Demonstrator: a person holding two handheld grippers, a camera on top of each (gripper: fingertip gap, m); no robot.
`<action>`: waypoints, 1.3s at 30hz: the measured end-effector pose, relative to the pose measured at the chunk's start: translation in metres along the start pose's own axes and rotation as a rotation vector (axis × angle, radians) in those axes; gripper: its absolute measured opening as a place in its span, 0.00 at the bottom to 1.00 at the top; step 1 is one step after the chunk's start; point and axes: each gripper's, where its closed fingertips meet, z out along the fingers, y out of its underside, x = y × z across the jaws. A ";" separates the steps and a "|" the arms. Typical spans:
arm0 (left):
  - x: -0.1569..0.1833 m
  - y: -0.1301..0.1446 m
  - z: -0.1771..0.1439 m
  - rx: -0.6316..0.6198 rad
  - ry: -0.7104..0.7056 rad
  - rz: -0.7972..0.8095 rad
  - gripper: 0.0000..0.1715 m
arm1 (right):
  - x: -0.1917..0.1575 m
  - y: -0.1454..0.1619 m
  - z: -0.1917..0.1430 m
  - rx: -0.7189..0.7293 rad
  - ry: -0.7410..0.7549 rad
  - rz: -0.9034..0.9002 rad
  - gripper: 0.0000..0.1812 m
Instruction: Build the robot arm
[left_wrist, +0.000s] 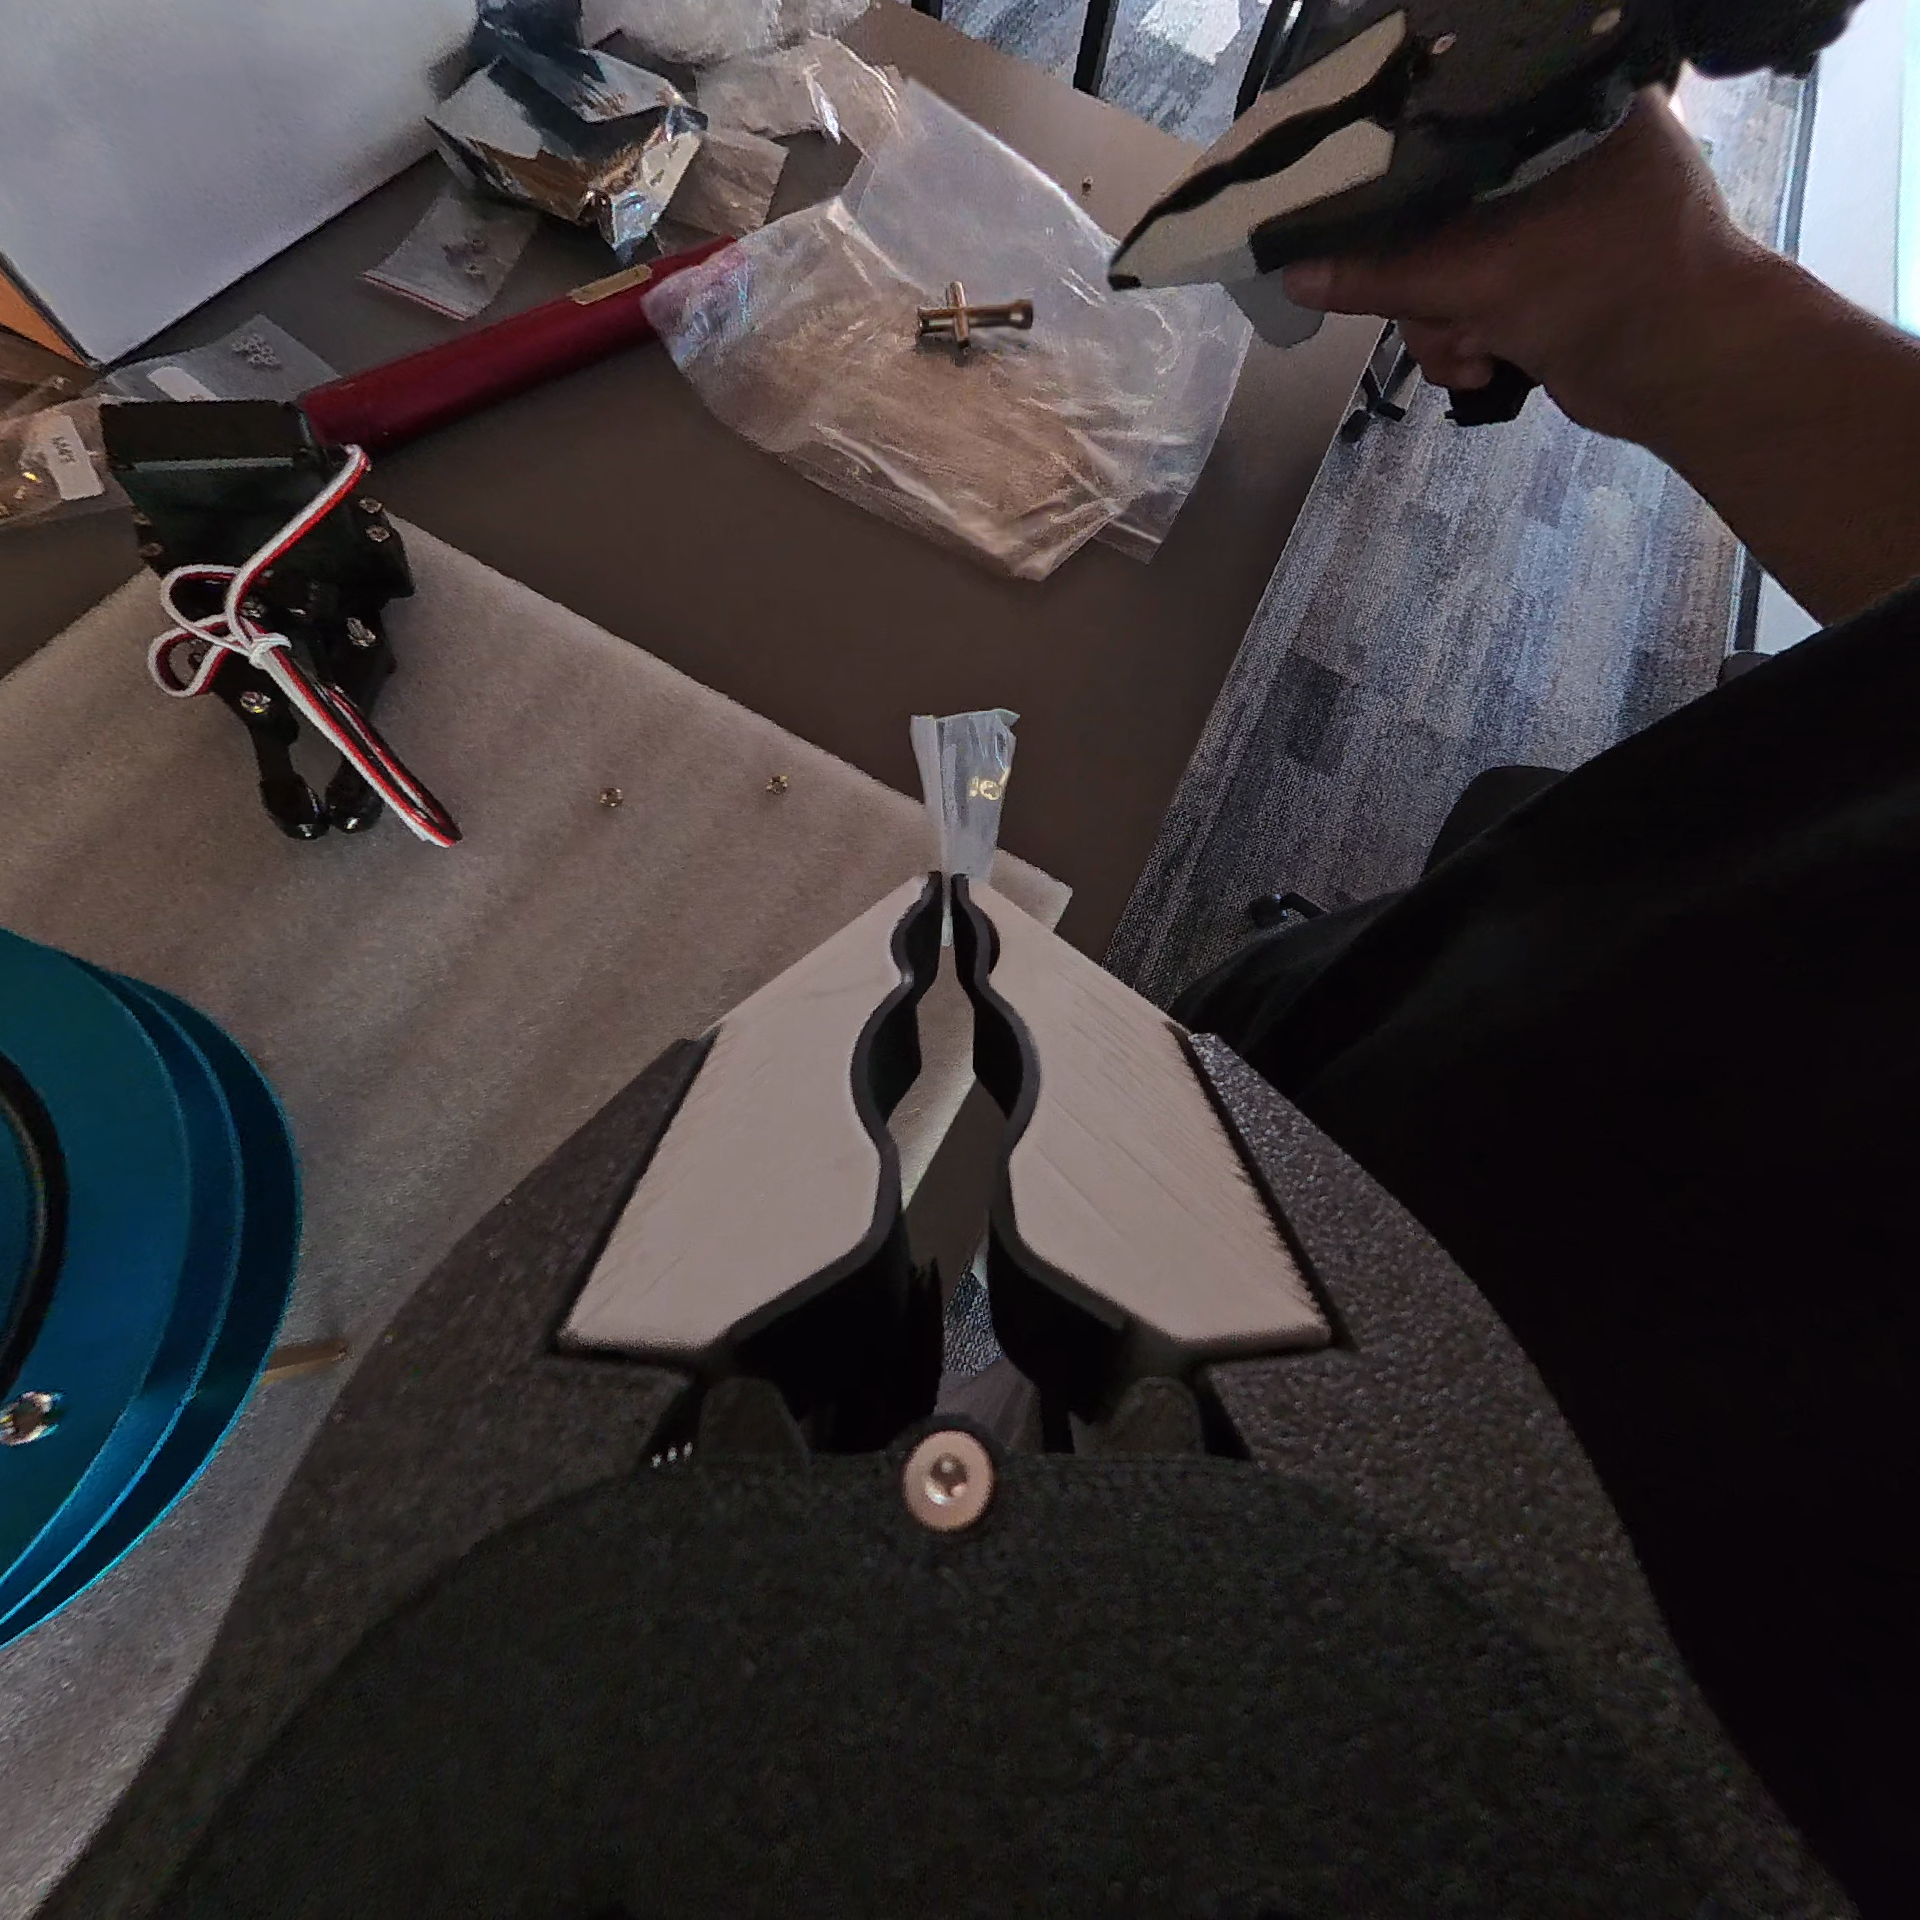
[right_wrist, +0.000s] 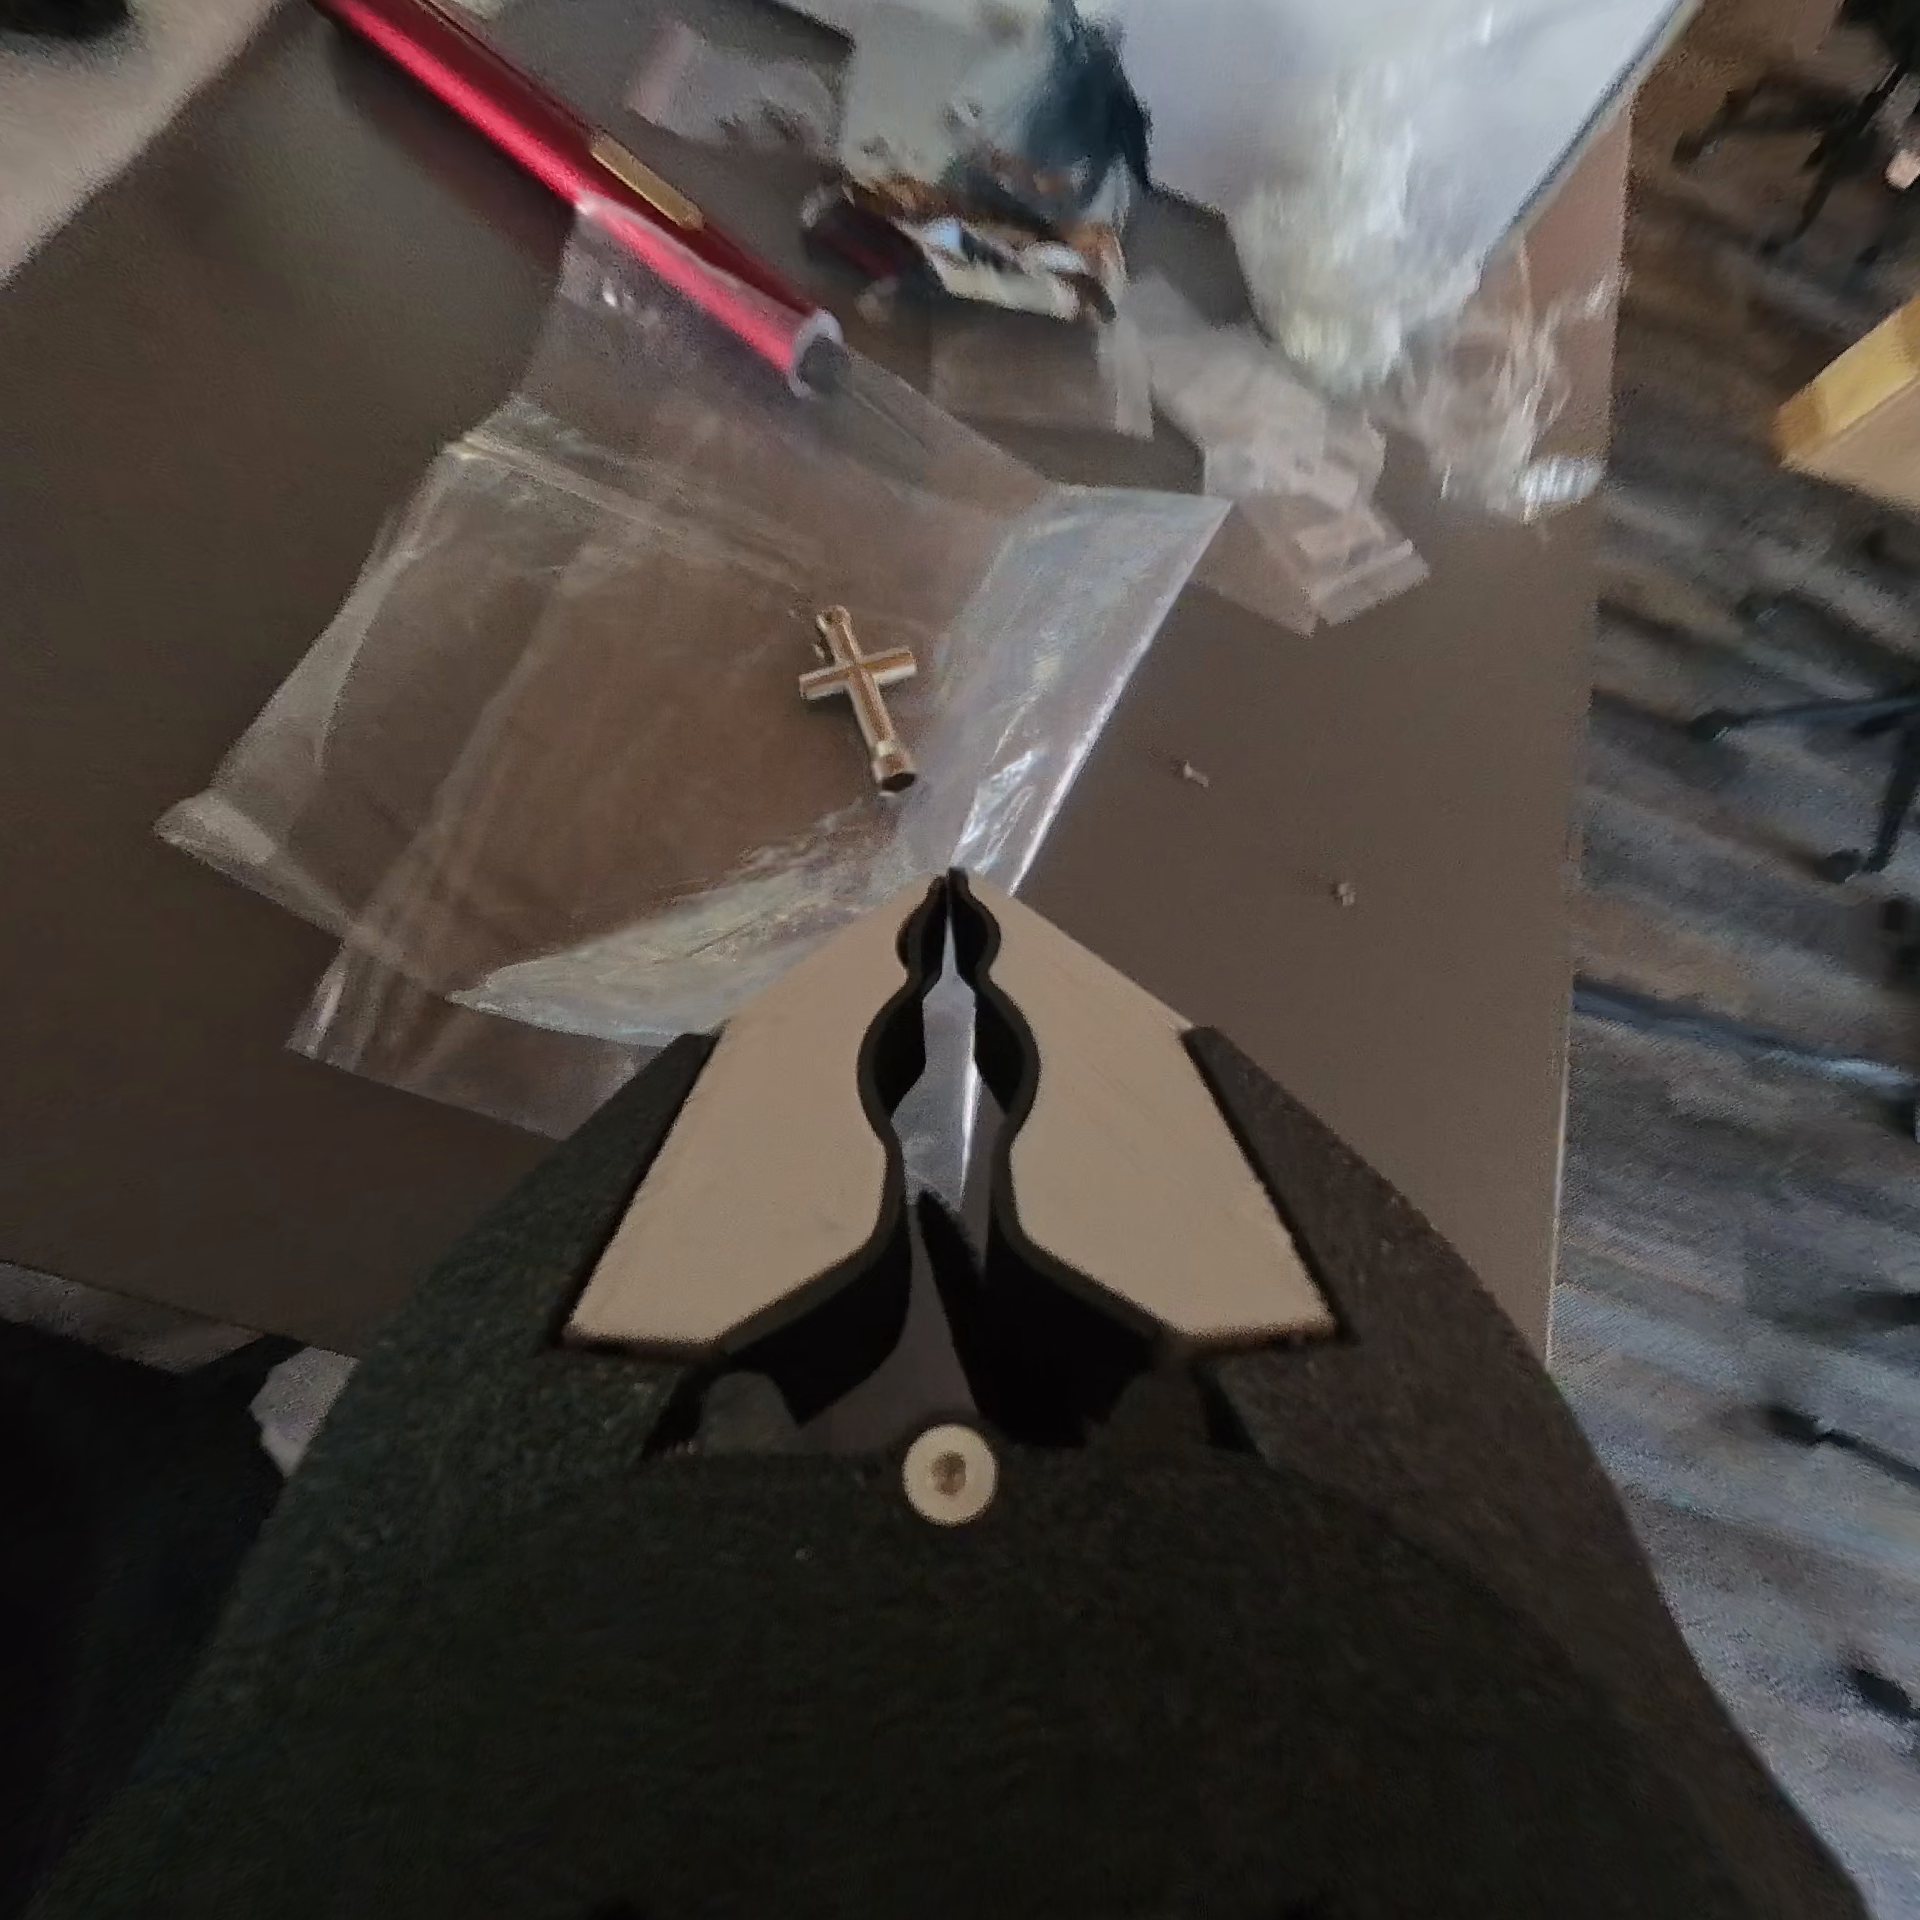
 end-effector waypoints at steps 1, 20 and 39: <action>-0.001 0.000 0.000 -0.002 -0.004 -0.002 0.01 | -0.006 -0.006 -0.002 0.011 0.016 -0.036 0.00; -0.009 0.002 0.001 -0.029 0.008 0.006 0.01 | -0.004 0.021 -0.016 -0.016 -0.036 0.155 0.00; -0.018 0.009 -0.009 0.007 -0.003 -0.014 0.01 | -0.069 0.031 -0.036 0.007 -0.448 0.326 0.00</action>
